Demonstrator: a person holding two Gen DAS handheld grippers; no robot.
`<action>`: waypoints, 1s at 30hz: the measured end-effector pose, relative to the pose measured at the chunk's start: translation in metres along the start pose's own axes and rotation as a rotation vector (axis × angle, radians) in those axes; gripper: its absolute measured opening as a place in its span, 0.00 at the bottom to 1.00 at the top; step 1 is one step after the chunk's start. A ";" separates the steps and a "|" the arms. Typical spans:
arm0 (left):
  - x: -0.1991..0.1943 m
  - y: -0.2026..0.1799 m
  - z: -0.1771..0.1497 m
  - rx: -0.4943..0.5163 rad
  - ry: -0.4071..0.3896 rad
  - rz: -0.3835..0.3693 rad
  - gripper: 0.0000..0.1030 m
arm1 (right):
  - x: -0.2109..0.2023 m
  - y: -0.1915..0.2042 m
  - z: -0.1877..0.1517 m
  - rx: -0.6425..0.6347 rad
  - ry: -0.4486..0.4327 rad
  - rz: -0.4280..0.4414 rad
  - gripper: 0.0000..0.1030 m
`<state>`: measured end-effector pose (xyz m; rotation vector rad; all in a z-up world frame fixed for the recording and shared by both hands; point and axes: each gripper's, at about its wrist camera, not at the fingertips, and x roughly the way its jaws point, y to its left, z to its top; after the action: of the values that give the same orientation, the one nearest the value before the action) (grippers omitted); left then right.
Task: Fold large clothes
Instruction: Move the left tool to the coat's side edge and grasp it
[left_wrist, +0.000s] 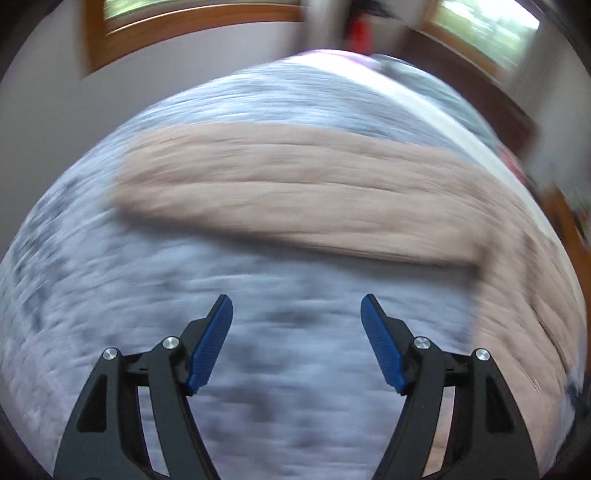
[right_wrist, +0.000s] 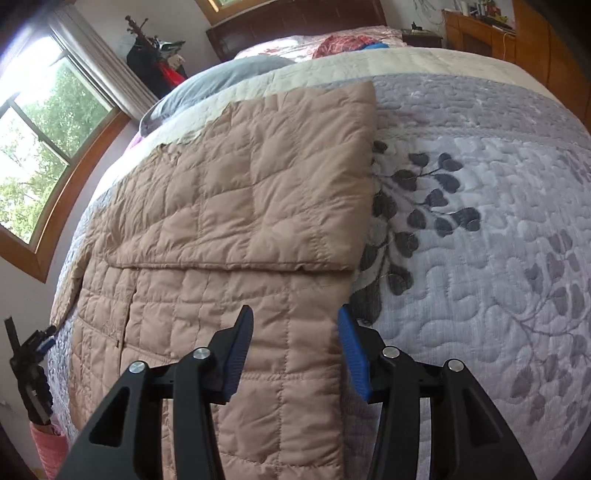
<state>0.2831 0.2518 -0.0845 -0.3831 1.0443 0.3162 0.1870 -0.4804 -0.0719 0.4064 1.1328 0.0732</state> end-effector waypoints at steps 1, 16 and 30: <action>0.001 0.025 0.002 -0.062 -0.003 0.023 0.69 | 0.001 0.002 -0.001 -0.008 -0.001 -0.003 0.47; 0.046 0.113 0.078 -0.403 -0.063 -0.051 0.59 | 0.019 0.009 -0.003 -0.046 0.010 -0.057 0.47; 0.058 0.104 0.081 -0.364 -0.103 0.012 0.08 | 0.028 0.015 -0.006 -0.084 0.002 -0.105 0.49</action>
<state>0.3283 0.3853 -0.1151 -0.6806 0.8876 0.5340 0.1956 -0.4576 -0.0934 0.2716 1.1466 0.0295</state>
